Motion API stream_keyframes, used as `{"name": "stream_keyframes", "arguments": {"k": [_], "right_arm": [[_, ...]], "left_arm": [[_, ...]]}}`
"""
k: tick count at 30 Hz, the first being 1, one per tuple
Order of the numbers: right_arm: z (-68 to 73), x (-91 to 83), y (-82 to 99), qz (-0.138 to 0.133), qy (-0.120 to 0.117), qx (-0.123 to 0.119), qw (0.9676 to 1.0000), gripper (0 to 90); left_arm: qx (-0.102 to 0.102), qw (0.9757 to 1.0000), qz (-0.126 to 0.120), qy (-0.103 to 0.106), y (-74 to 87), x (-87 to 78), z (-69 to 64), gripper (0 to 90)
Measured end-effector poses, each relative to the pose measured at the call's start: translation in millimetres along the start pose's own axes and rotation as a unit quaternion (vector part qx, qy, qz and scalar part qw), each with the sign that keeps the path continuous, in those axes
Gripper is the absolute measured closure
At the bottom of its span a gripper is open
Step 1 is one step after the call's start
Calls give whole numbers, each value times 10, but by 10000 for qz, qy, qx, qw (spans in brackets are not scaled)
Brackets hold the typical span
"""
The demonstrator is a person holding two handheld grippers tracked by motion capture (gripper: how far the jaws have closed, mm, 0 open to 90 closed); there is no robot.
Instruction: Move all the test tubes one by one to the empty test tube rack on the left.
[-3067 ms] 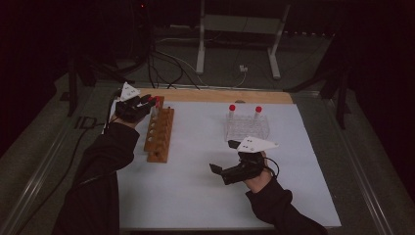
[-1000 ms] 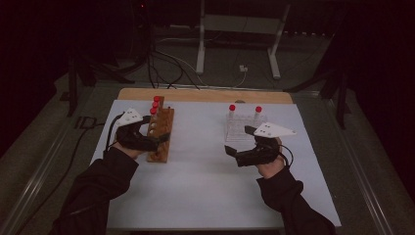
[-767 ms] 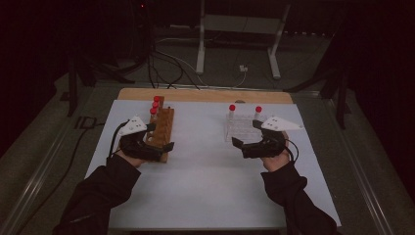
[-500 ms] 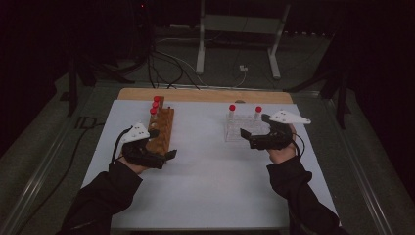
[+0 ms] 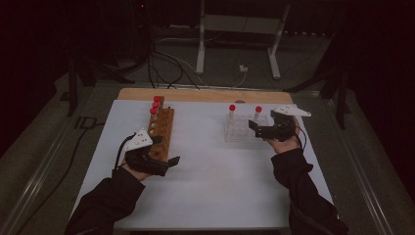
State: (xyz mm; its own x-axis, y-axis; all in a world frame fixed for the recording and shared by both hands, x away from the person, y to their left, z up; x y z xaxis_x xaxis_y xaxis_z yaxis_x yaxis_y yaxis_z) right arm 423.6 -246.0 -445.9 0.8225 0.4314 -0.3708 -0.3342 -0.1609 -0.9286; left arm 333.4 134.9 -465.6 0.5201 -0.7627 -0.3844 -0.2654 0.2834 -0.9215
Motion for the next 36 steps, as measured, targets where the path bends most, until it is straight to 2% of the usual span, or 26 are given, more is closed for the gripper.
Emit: {"name": "stream_keyframes", "arguments": {"k": [6, 8, 15, 17, 23, 30, 36], "right_arm": [[-103, 152, 96, 158, 217, 85, 9996, 64], [-143, 202, 128, 201, 355, 82, 9991, 122], [-242, 334, 193, 323, 587, 226, 9975, 254], [-264, 368, 206, 359, 654, 227, 9970, 320], [-329, 475, 240, 533, 684, 288, 9958, 486], [-351, 567, 244, 653, 682, 294, 9951, 608], [-355, 618, 251, 708, 693, 272, 9947, 667]], "left_arm": [[13, 10000, 6, 36, 15, 2, -18, 14], [-9, 10000, -9, 22, 20, 3, -17, 14], [1, 10000, 11, 47, 22, -10, -13, 14], [4, 10000, 1, 72, 18, -15, -16, 14], [18, 10000, -17, 59, 13, -19, -16, 14], [26, 10000, -13, 82, 13, -15, -21, 14], [28, 10000, -3, 95, 16, -14, -19, 14]]}}
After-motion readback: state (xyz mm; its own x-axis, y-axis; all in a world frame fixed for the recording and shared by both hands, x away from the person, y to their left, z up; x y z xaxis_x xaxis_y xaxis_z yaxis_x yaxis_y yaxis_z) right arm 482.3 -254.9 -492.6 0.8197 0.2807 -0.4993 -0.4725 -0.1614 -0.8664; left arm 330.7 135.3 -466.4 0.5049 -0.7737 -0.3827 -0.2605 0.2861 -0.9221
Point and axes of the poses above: each handheld gripper's, and its own axes: x roughly forward along the jaws, y roughly out of its underside, z roughly to its left, the point moved 4 cm from there along x, roughly forward along the jaws, and after that the axes turned 2 degrees about y, right-handed, at the moved point
